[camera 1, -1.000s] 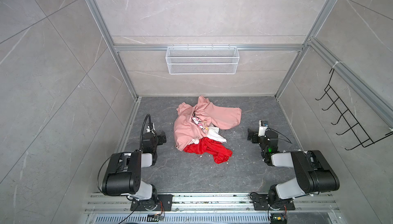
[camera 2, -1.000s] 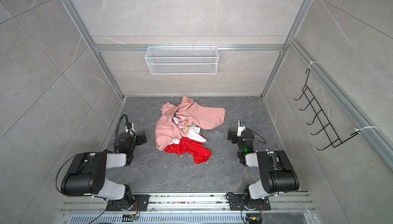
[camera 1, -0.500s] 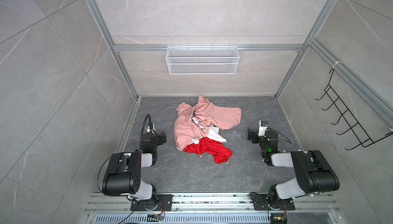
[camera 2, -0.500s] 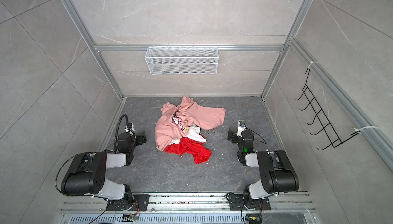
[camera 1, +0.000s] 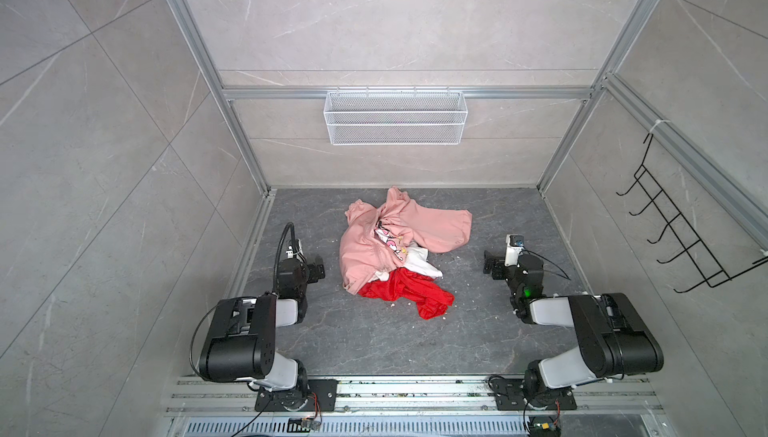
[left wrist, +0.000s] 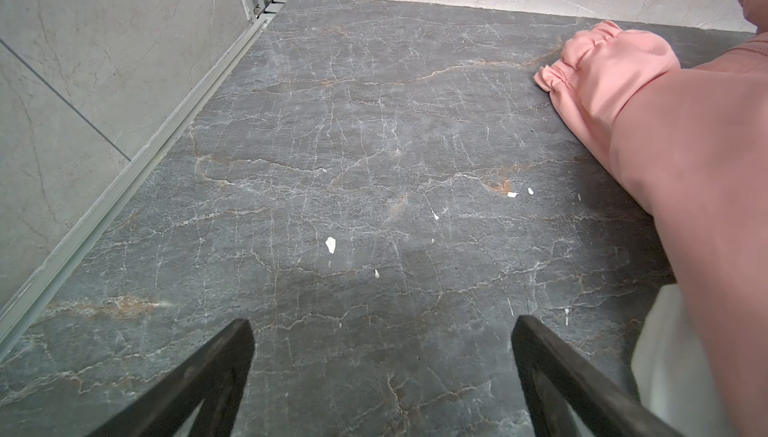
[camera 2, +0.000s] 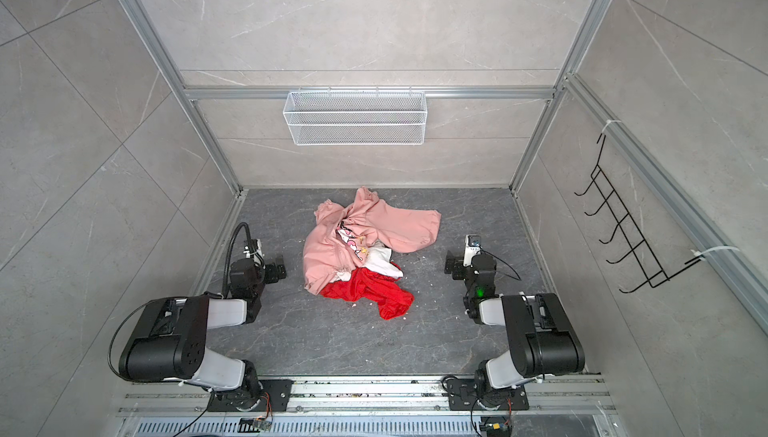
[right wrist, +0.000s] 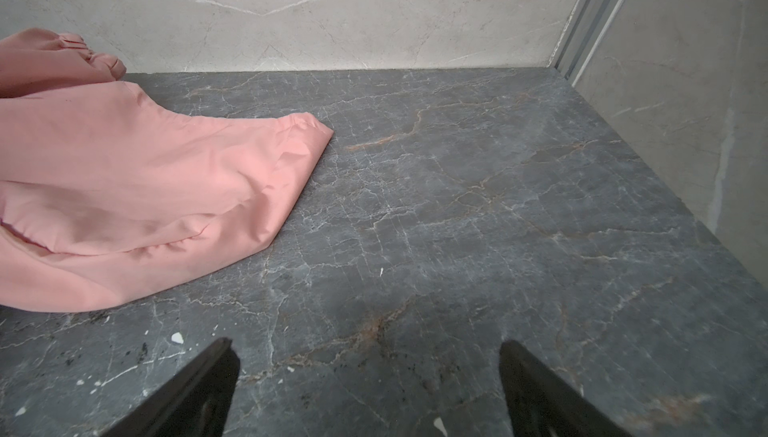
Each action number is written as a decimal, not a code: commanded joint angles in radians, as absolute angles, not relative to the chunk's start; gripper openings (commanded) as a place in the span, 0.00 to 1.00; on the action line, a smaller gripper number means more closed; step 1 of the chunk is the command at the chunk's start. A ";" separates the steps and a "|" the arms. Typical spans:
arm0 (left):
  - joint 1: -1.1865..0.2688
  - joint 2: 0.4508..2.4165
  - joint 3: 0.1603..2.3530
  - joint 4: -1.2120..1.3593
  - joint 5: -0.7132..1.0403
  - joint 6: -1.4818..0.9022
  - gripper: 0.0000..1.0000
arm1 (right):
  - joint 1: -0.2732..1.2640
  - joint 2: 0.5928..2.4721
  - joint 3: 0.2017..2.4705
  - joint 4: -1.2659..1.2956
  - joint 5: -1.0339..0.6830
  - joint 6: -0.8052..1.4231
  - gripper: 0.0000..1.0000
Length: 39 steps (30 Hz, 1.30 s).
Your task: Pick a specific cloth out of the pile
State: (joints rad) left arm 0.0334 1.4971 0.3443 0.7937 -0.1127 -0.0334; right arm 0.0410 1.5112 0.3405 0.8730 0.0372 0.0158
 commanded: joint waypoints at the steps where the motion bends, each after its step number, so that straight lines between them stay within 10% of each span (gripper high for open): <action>1: 0.038 1.501 0.364 0.843 -0.112 -0.014 1.00 | 0.047 1.519 0.359 0.893 0.038 0.034 1.00; 17: 0.007 1.429 0.374 0.766 -0.167 0.001 1.00 | 0.059 1.449 0.360 0.833 0.092 0.030 1.00; 28: -0.107 1.223 0.583 0.237 -0.508 -0.153 1.00 | 0.100 1.169 0.646 0.119 0.067 0.300 1.00; 39: -0.176 1.068 0.721 -0.169 -0.324 -0.308 1.00 | 0.299 1.213 0.858 -0.330 -0.099 0.350 1.00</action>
State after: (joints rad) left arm -0.1680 1.1240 0.6861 -0.0208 -0.4057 -0.2420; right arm 0.2481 1.2072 0.8131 -0.1268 -0.0547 0.3275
